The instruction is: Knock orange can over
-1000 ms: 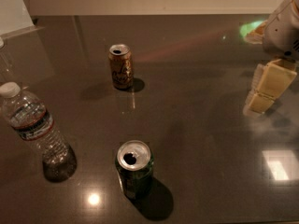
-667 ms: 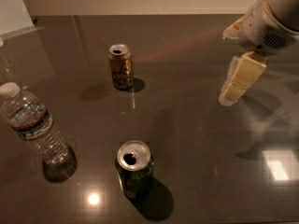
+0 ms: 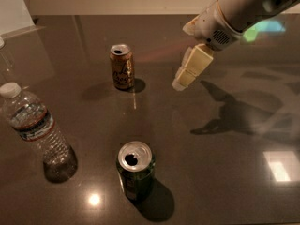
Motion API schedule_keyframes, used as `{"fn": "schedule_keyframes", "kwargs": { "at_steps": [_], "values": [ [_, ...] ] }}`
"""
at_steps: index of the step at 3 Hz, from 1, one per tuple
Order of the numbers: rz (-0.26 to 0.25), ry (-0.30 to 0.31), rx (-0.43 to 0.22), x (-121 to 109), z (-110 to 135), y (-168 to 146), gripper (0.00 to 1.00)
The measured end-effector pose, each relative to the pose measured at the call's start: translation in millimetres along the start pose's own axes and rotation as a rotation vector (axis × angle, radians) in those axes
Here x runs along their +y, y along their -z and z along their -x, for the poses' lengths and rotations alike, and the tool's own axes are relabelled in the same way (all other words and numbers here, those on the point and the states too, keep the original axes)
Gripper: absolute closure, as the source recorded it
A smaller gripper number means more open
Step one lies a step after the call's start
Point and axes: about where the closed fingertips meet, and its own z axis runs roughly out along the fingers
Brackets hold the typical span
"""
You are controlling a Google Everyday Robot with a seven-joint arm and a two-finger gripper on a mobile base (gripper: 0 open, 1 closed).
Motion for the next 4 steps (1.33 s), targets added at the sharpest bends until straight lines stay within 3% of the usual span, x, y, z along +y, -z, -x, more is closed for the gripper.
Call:
{"fn": "schedule_keyframes", "kwargs": {
  "at_steps": [2,4],
  "values": [
    [0.064,-0.001,-0.187,-3.5,80.5,-79.0,0.00],
    [0.123,-0.035,-0.255,0.8,122.9,-141.9,0.00]
  ]
}}
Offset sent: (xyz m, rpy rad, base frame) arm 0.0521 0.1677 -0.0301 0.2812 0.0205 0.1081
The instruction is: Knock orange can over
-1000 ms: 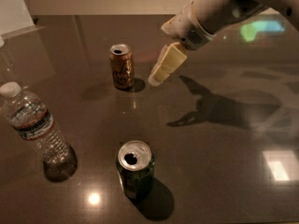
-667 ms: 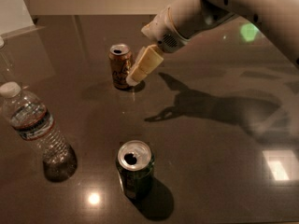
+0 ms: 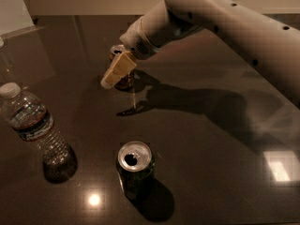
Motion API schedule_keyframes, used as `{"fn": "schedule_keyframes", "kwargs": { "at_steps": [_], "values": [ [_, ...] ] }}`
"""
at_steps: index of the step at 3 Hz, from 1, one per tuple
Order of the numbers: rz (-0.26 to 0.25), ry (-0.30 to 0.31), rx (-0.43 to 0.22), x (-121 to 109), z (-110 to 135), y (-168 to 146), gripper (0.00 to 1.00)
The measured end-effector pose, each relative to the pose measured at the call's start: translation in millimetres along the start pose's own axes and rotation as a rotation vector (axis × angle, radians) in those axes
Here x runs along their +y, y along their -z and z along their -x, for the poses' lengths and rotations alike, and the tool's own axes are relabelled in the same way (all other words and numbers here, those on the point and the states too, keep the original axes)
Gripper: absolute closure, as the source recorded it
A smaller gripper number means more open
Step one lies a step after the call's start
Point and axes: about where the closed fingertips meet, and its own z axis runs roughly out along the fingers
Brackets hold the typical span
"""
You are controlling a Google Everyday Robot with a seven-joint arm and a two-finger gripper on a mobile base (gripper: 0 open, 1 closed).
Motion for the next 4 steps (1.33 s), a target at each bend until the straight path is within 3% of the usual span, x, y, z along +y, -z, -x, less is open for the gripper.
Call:
{"fn": "schedule_keyframes", "kwargs": {
  "at_steps": [1,3,4],
  "values": [
    [0.013,-0.018,-0.008,-3.3,2.1,-14.4,0.13],
    [0.017,-0.035,-0.036,-7.2,1.4,-6.7,0.61],
    [0.011,-0.015,0.033,-7.9,6.0,14.6,0.83]
  ]
}}
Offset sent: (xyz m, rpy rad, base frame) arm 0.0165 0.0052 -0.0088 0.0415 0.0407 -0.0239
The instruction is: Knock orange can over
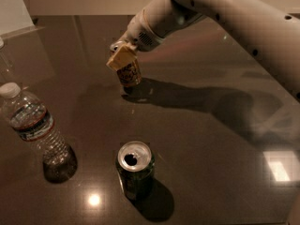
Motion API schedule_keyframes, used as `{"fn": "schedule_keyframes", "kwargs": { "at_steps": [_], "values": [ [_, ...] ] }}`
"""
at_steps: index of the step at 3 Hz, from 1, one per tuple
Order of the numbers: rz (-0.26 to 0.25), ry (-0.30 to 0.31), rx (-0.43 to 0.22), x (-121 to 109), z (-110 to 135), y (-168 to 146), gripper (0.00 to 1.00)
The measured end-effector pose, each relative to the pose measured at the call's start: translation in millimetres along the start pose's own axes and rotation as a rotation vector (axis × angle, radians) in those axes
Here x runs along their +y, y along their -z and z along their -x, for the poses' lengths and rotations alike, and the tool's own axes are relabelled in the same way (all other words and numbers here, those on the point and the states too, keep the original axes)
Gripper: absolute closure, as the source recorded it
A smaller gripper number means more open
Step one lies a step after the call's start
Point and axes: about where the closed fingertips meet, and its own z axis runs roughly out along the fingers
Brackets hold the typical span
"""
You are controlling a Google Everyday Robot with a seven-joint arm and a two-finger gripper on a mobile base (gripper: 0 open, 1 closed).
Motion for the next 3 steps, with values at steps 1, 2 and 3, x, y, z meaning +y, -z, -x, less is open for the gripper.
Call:
{"fn": "schedule_keyframes", "kwargs": {
  "at_steps": [1,2,3],
  "values": [
    [0.004,0.037,0.173,4.9,-6.7,24.7,1.00],
    [0.026,0.079,0.388,15.9,-34.4,42.5,1.00],
    [0.061,0.096,0.560,24.6,-70.1,52.0,1.00]
  ]
}}
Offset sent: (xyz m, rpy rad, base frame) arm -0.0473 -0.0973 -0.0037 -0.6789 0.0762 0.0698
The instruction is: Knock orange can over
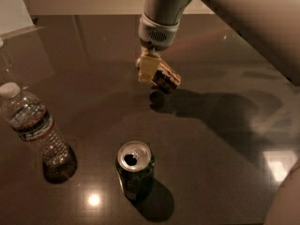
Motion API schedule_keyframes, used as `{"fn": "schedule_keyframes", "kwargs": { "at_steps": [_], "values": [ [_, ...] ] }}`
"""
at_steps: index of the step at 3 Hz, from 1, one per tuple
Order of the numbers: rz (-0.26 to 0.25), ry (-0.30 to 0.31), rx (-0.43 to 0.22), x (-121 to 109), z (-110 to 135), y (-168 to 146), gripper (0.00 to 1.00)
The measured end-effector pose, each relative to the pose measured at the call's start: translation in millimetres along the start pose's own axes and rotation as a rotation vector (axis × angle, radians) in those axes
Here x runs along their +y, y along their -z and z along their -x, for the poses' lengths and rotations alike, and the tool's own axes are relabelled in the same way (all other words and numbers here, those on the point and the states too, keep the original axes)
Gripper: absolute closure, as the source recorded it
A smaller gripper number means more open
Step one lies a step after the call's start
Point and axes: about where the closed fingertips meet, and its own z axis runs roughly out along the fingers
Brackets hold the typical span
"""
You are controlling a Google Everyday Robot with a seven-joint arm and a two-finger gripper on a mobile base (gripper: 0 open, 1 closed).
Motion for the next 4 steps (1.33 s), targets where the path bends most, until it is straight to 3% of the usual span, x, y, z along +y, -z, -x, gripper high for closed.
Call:
{"fn": "schedule_keyframes", "kwargs": {
  "at_steps": [1,4],
  "values": [
    [0.037,0.006,0.108,5.6,-25.0,-12.7,0.83],
    [0.066,0.069,0.228,2.1,-43.1,-31.0,0.13]
  ]
}}
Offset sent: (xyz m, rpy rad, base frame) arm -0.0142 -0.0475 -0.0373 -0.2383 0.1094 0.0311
